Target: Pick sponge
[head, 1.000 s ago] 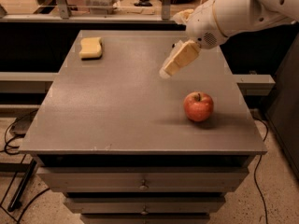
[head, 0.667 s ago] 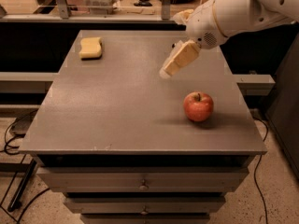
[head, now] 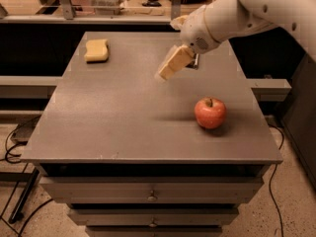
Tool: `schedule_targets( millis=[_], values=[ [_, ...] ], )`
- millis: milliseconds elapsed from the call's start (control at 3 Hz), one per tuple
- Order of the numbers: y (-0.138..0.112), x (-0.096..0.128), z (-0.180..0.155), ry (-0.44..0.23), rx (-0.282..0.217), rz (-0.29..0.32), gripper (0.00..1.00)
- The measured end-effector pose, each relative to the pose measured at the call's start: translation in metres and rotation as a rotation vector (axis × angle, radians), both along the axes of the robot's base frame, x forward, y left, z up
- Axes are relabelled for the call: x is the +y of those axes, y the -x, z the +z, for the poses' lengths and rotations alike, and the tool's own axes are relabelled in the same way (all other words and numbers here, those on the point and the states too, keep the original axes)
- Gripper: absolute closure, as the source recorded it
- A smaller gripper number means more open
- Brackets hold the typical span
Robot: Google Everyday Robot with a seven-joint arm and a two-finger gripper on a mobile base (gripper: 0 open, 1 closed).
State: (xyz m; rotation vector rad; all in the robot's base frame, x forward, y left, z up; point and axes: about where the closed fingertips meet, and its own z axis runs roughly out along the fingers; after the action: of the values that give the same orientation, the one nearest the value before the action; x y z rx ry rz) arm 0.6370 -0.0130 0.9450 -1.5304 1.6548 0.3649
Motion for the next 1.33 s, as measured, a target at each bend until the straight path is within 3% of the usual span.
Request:
schedule_targets(
  millis=[333, 667, 1000, 1333],
  values=[
    [-0.027, 0.026, -0.012, -0.014, -0.007, 0.011, 0.00],
    [-0.076, 0.080, -0.036, -0.081, 0.034, 0.013, 0.00],
    [-0.076, 0.080, -0.036, -0.081, 0.035, 0.013, 0.00],
    [-0.080, 0.094, -0.042, -0.126, 0.053, -0.008, 0.00]
  ],
)
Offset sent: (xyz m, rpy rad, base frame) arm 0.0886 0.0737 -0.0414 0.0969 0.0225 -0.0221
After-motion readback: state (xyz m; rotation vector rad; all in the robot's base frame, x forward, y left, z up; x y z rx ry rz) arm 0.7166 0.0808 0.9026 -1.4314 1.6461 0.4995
